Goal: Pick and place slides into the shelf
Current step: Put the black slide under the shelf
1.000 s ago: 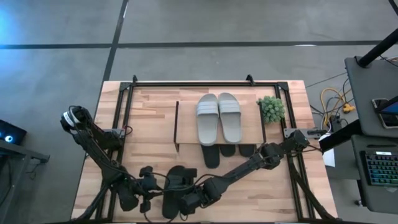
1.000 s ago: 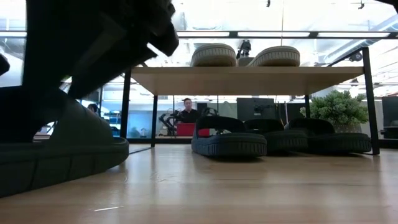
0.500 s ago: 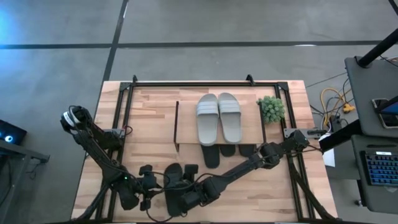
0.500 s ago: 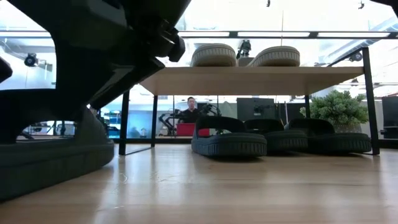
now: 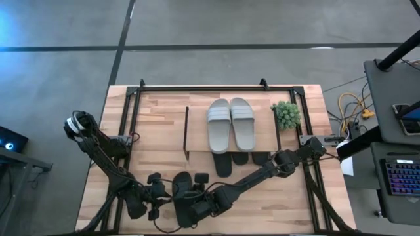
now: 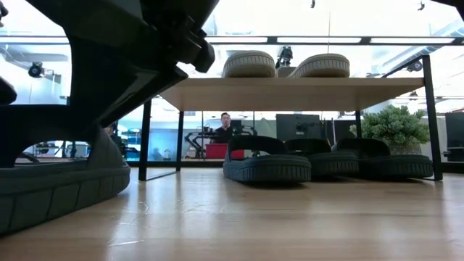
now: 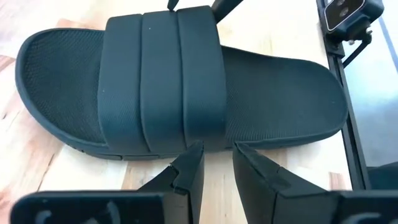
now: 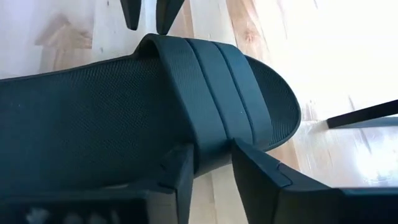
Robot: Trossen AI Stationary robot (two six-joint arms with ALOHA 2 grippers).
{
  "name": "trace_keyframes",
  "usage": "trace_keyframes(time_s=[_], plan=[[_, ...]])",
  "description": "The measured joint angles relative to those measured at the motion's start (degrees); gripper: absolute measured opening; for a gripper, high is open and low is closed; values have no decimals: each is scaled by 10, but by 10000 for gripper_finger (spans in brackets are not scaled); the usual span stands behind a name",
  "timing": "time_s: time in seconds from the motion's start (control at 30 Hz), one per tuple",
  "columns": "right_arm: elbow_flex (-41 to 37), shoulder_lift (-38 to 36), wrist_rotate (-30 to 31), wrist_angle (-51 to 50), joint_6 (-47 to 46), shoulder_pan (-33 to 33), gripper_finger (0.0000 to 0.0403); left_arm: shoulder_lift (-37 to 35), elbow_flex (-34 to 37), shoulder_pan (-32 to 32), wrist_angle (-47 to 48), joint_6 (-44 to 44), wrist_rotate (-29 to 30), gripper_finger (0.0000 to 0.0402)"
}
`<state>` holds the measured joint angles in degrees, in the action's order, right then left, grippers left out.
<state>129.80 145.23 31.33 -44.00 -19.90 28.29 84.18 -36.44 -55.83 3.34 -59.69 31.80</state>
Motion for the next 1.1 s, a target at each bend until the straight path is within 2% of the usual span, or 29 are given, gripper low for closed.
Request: trace_keyframes(time_s=[0.3, 0.53, 0.8, 1.0, 1.1], plan=[[-2, -1, 0, -3, 4, -9, 63, 0, 1, 4, -3, 1, 1, 70], [0, -2, 21, -35, -29, -8, 14, 0, 1, 11, -4, 1, 2, 70], [-1, -11, 111, -123, -101, 6, 12, 0, 1, 11, -9, 1, 2, 70], [2, -24, 141, -221, -225, 17, 12, 0, 1, 11, -10, 1, 2, 70], [6, -24, 149, -250, -258, 22, 11, 0, 1, 11, -10, 1, 2, 70]])
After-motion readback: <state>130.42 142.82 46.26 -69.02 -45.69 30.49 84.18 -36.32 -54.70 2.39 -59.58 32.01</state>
